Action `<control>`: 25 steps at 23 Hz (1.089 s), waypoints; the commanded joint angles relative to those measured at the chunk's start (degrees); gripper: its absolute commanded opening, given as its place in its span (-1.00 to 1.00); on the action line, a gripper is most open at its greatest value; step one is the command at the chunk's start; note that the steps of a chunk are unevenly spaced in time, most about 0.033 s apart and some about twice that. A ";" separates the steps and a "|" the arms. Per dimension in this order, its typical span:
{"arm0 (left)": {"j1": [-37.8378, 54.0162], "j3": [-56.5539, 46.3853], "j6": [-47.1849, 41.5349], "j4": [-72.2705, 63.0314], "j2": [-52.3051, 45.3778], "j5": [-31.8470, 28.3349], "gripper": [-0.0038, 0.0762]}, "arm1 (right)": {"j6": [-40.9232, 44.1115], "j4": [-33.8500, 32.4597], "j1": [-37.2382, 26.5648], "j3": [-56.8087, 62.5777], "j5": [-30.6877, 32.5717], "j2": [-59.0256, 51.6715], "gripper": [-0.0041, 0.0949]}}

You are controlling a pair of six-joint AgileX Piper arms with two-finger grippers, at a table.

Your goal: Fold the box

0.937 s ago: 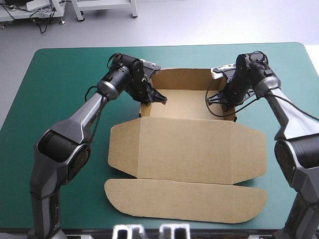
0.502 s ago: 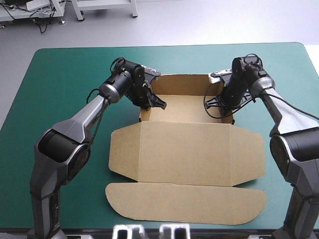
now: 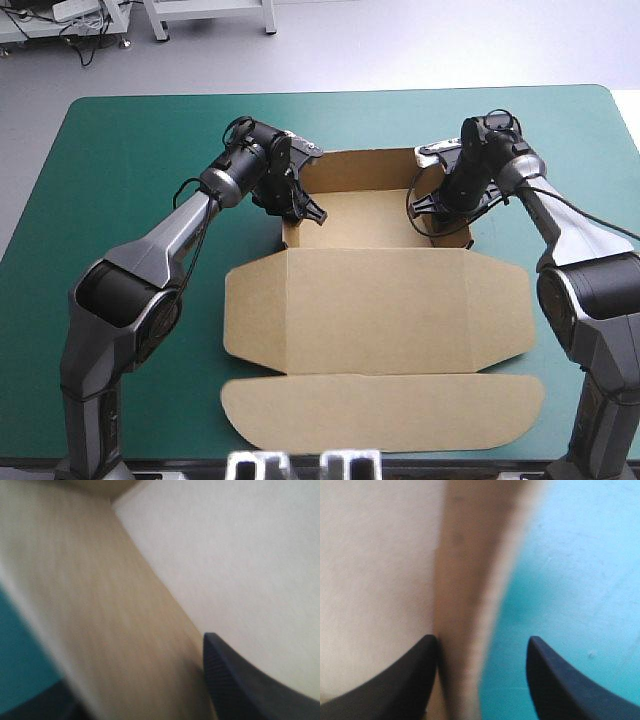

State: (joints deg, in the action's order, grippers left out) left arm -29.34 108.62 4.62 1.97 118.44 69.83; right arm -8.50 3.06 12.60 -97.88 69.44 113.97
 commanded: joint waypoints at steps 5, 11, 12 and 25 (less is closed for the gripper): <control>0.17 2.00 -0.96 3.21 -5.76 3.83 0.42 | -1.71 -4.15 -0.18 -2.58 2.11 -4.12 0.76; 0.17 7.78 -0.83 4.53 -9.25 3.83 0.42 | -1.96 -3.55 -0.18 -9.34 2.11 -9.65 0.76; 0.17 8.85 -0.83 4.63 -9.65 3.83 0.42 | -2.39 -3.06 -0.18 -10.22 2.11 -10.35 0.76; 0.07 10.89 2.62 6.64 -26.22 3.87 -0.89 | -4.02 -0.35 -0.18 -15.45 2.11 -15.27 0.76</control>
State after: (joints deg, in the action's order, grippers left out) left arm -29.16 120.65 5.66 7.87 99.78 71.72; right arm -11.82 2.39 12.71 -111.53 71.39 101.55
